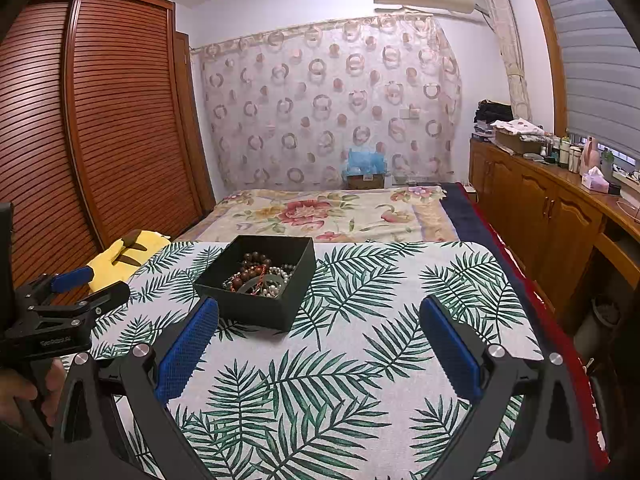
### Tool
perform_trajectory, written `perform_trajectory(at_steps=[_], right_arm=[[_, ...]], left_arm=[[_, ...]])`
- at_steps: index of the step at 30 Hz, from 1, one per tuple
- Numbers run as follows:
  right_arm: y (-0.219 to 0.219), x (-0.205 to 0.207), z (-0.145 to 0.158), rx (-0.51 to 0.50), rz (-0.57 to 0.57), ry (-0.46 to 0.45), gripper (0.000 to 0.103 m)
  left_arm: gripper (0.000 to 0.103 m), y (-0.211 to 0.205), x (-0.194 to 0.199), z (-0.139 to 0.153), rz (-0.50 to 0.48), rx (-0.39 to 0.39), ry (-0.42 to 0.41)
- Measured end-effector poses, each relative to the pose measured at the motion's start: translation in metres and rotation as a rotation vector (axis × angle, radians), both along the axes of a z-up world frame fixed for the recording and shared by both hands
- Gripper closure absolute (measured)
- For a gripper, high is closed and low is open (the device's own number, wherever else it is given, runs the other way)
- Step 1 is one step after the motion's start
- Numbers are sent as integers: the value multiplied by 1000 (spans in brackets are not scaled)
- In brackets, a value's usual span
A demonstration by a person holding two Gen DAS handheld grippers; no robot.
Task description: Organize jewelry
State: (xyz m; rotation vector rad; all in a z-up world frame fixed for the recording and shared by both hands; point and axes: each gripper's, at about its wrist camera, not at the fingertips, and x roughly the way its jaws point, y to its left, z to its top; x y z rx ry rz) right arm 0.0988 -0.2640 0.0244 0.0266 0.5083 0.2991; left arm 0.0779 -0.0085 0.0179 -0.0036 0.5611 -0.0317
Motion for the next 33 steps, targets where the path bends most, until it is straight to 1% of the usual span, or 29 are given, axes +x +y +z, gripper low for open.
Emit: perform_trajectory(at_steps=[18, 33], right_arm=[[-5, 2, -3, 3, -3, -3, 2], [-5, 1, -3, 3, -4, -3, 2]], left_arm=[[7, -6, -6, 4, 4, 16, -25], [7, -7, -6, 4, 5, 15, -28]])
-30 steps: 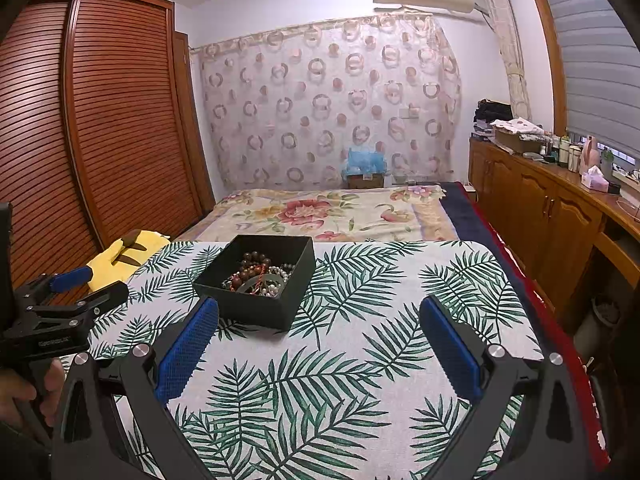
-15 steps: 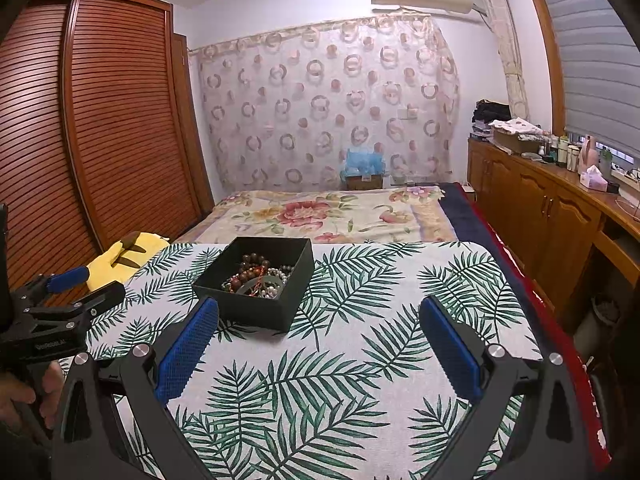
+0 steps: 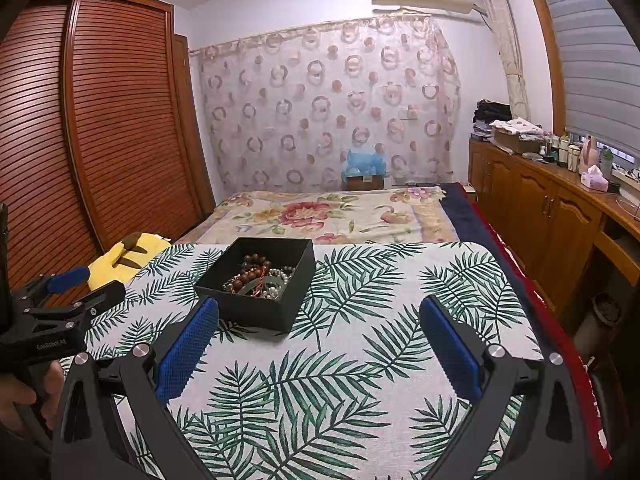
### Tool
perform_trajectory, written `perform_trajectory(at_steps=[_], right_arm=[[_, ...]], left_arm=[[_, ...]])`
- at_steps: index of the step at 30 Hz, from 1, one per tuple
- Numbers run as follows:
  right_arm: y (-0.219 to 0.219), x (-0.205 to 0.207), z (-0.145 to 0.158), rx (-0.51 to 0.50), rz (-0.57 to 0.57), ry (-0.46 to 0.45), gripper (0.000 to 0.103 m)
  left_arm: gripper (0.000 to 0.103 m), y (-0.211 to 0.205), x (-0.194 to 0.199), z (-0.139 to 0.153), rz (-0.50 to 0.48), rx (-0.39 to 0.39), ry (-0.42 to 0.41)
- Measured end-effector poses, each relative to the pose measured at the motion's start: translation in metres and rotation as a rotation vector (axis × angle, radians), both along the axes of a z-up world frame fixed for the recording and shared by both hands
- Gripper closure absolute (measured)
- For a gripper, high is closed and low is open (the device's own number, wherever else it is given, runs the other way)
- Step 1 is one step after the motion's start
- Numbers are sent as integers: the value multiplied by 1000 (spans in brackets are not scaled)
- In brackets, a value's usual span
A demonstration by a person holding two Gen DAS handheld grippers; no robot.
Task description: Organize jewelry
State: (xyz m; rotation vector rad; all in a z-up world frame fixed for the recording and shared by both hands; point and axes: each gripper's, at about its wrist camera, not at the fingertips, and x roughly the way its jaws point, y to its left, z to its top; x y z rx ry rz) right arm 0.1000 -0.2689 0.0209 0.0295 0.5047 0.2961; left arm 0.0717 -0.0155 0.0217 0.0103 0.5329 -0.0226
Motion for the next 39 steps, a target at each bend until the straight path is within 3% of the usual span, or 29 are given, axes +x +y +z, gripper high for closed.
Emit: perform_trajectory(at_steps=[39], right_arm=[[0, 1, 3, 2, -1, -6, 2]], left_arm=[[7, -2, -5, 7, -7, -5, -15]])
